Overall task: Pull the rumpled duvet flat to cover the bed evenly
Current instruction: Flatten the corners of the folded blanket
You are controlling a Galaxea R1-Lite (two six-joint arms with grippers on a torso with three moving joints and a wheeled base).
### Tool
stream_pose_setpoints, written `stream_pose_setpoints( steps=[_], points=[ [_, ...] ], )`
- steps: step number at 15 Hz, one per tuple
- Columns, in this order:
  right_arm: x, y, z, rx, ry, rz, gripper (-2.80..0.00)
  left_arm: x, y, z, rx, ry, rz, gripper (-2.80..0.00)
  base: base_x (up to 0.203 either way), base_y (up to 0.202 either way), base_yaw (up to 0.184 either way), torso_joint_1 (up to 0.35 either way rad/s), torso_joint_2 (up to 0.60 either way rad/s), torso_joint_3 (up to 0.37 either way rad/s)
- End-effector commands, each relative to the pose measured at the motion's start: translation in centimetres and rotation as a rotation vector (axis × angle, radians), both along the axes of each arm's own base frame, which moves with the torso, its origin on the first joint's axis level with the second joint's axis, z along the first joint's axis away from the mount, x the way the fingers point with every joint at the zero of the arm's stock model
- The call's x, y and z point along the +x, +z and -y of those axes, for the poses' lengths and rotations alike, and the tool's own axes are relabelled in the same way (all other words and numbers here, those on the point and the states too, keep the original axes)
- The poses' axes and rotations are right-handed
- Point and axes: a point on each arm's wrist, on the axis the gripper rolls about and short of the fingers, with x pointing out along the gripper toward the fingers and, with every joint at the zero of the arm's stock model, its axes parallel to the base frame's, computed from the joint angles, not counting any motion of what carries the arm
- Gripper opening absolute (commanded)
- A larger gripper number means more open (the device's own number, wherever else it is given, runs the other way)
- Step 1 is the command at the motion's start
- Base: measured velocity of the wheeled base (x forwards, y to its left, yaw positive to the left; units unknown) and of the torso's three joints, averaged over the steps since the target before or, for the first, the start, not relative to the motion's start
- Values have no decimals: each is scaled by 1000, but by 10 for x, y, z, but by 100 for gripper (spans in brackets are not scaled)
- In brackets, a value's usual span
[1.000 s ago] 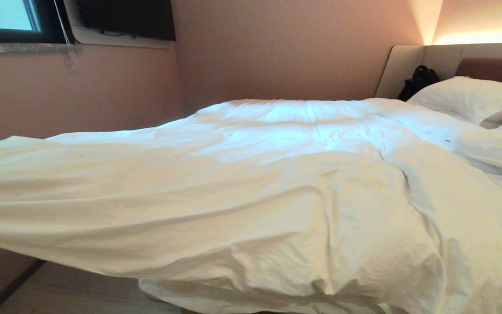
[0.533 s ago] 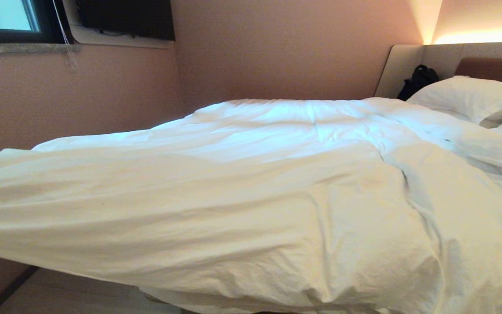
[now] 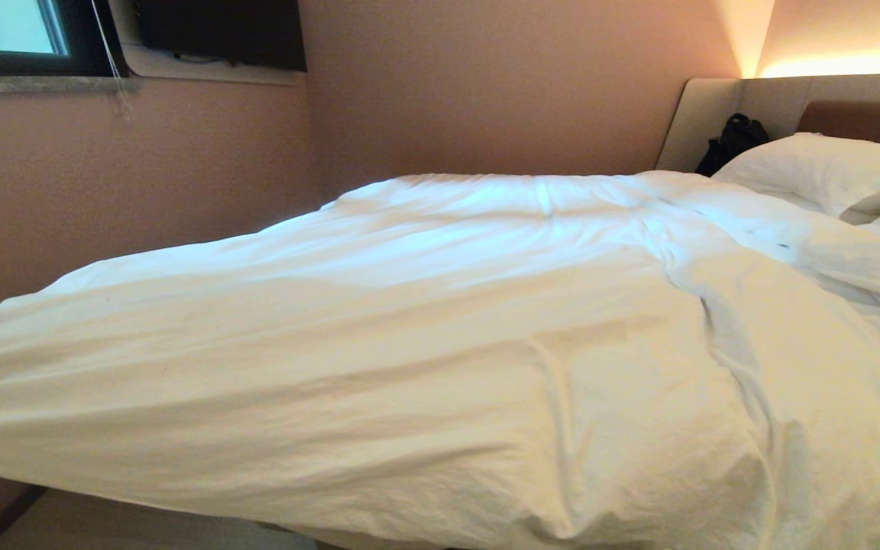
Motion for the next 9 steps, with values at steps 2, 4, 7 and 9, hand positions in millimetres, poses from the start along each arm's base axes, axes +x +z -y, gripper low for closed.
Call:
stream_pose_setpoints(
  steps=[2,4,7,9],
  points=[
    [0,0,0,0,0,0,-280,-4,-21,-11,-39,31,-24,-280,0,0,0,0,0,0],
    [0,0,0,0,0,0,-280,-4,-30,-15,-36,35,-26,-280,0,0,0,0,0,0],
    [0,0,0,0,0,1,-280,-5,-38,-13,-52,32,-28,-280,0,0,0,0,0,0],
    [0,0,0,0,0,1,-280,-4,-44,-10,-65,24,-28,-280,0,0,0,0,0,0]
  ],
)
